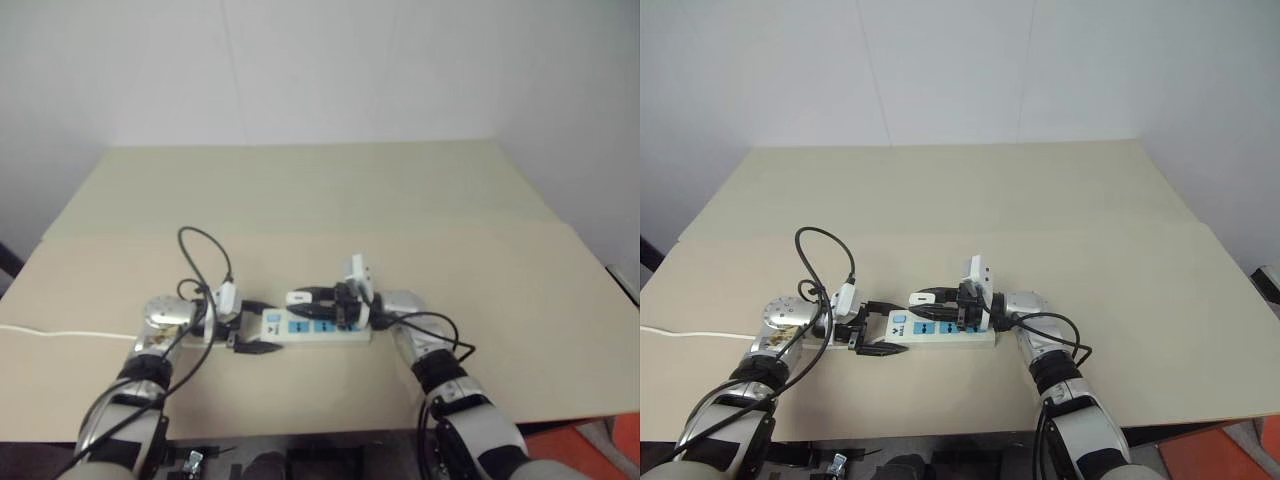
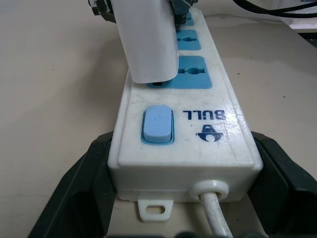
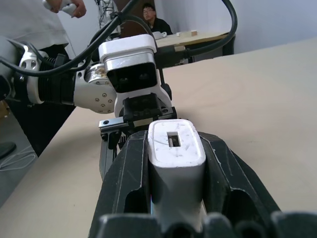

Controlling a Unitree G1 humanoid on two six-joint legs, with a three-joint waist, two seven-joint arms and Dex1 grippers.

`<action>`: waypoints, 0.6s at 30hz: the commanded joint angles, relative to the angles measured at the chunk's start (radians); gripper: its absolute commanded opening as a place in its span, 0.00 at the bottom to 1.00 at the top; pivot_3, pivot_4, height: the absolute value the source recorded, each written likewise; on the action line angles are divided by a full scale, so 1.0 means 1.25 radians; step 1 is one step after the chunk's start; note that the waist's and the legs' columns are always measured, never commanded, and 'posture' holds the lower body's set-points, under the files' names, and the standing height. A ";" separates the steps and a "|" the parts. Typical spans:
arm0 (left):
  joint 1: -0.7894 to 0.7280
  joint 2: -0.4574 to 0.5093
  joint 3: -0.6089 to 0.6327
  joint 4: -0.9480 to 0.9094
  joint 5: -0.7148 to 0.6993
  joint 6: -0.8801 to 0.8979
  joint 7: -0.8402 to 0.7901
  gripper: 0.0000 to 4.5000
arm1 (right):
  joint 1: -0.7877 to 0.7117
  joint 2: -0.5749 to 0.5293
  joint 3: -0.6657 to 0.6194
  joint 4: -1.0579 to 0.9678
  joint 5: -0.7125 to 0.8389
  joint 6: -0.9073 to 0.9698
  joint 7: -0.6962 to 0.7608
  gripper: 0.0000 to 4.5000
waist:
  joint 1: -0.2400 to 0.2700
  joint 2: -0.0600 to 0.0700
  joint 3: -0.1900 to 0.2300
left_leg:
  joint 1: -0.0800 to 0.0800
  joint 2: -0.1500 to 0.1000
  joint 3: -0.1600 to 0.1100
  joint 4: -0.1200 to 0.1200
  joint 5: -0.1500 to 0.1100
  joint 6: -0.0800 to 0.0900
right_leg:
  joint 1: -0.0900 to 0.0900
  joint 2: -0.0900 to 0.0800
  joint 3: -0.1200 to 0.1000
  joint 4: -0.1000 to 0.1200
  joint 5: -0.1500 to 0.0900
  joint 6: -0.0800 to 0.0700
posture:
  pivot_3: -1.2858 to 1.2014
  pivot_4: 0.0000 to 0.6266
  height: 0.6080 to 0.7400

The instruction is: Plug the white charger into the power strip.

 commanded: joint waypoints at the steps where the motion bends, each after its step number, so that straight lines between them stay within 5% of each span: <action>1: 0.008 0.005 -0.012 -0.005 0.026 0.004 -0.001 0.73 | 0.012 -0.030 0.012 0.065 -0.036 -0.035 0.035 0.25 | 0.000 0.000 0.000 | 0.000 0.000 0.000 0.000 0.000 0.000 | 0.000 0.000 0.000 0.000 0.000 0.000 | 0.52 0.24 1.00; 18: 0.005 0.004 -0.011 -0.003 0.029 0.007 -0.003 0.73 | -0.042 -0.016 0.045 0.252 -0.090 -0.060 0.029 0.25 | -0.003 0.003 -0.006 | 0.003 0.000 0.000 0.000 0.000 0.000 | 0.002 0.000 0.000 0.000 0.000 0.000 | 0.52 0.24 1.00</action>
